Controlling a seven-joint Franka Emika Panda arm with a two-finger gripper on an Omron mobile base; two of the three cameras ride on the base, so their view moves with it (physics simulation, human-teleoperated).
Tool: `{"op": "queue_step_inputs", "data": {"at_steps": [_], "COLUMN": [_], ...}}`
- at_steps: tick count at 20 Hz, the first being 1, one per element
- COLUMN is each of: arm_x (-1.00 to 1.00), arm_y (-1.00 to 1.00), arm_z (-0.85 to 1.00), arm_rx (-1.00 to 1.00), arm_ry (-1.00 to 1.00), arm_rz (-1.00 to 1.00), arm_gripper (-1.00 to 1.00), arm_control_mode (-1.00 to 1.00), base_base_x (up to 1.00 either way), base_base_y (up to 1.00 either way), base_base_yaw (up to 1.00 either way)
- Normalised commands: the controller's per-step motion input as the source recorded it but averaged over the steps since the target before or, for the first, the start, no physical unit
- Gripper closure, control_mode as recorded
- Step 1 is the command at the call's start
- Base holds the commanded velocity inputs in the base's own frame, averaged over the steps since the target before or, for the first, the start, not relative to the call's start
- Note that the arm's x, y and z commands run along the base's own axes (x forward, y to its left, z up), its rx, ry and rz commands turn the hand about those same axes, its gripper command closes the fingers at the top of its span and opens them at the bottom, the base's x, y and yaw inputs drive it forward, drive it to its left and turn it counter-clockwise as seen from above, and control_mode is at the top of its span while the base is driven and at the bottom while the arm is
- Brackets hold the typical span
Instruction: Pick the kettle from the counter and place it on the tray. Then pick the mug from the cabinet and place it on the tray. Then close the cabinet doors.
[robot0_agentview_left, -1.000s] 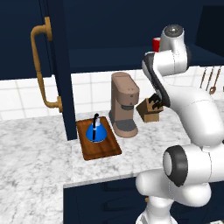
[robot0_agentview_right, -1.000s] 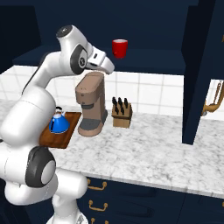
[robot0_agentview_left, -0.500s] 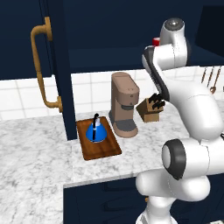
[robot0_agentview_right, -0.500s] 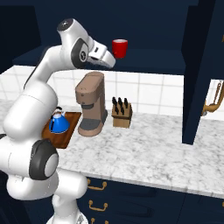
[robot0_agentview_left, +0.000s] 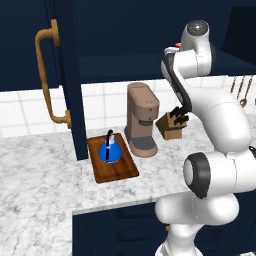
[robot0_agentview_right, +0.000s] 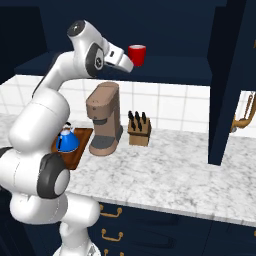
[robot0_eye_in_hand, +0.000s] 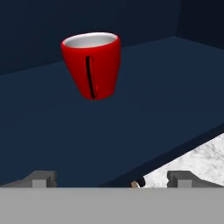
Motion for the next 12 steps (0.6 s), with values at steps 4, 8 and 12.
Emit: {"op": "queue_step_inputs", "data": {"at_steps": [4,8,12], "arm_x": [0.14,0.04,0.32], "arm_y": [-0.03,-0.01,0.0], "arm_z": [0.12,0.07,0.06], "arm_rx": [0.0,0.0,0.0], "arm_ry": [-0.03,0.0,0.0], "arm_rz": [0.0,0.0,0.0], "arm_gripper": [-1.0,-1.0,-1.0], "arm_control_mode": [-1.0,-1.0,-1.0], "base_base_x": [0.0,0.0,0.0], "base_base_y": [0.0,0.0,0.0], "base_base_yaw": [0.0,0.0,0.0]}}
